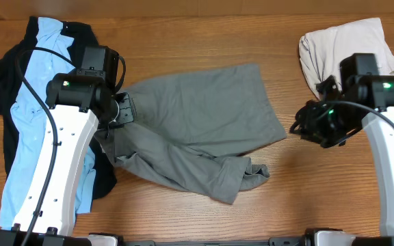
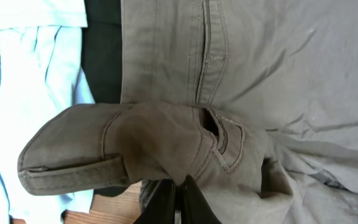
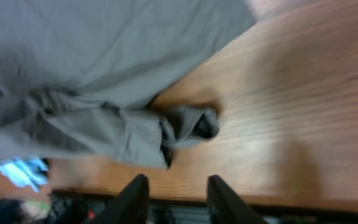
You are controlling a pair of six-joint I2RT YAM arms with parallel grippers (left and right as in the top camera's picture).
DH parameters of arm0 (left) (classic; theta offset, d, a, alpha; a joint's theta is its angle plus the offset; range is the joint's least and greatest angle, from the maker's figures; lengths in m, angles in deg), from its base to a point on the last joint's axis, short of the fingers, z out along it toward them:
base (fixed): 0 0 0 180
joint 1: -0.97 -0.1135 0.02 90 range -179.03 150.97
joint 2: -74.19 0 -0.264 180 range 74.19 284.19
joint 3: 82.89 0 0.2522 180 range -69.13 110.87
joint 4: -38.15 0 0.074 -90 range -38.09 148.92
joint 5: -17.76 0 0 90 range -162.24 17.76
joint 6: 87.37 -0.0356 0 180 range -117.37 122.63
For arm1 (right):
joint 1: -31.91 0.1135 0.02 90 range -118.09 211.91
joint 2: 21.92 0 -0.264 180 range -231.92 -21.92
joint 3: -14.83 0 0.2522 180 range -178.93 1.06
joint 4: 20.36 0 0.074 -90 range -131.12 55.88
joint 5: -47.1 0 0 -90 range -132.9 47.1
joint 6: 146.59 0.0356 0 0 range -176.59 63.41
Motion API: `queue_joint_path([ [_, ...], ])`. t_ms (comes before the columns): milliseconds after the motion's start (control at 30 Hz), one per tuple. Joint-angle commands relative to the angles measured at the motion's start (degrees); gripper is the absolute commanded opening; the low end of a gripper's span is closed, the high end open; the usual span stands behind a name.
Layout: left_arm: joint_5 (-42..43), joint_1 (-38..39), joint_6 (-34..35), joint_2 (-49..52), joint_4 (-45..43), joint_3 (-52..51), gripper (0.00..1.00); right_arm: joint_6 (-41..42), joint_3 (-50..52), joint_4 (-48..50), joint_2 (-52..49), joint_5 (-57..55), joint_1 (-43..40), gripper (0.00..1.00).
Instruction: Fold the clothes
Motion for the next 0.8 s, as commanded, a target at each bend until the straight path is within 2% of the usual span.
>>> queue_joint_path([
  [0,-0.8,-0.3,-0.7,-0.7,-0.3,0.1,0.04,3.0,0.0,-2.5,5.9,-1.0,3.6,0.42],
  [67,-0.8,-0.3,-0.7,-0.7,-0.3,0.1,0.04,7.1,0.1,-4.7,10.7,-3.3,5.8,0.48],
  [167,-0.8,-0.3,-0.7,-0.7,-0.6,0.1,0.04,12.6,3.0,-5.2,19.1,-4.0,8.9,0.69],
  [233,-0.8,-0.3,-0.7,-0.7,-0.7,0.1,0.04,16.6,8.9,-4.2,25.1,-3.8,10.8,0.77],
  [367,-0.8,-0.3,-0.7,-0.7,-1.8,0.1,0.04,19.3,25.4,6.1,31.5,5.6,14.5,0.77],
  [533,-0.6,-0.3,-0.7,-0.7,-2.3,0.1,0.04,26.2,43.6,25.0,29.0,12.4,23.1,0.75],
  [633,-0.6,-0.3,-0.7,-0.7,-2.3,0.1,0.04,31.0,48.5,34.4,23.8,12.2,28.3,0.75],
  [767,-0.4,-0.3,-0.7,-0.7,-2.4,0.1,0.04,33.0,49.4,43.1,14.5,10.1,33.4,0.72],
])
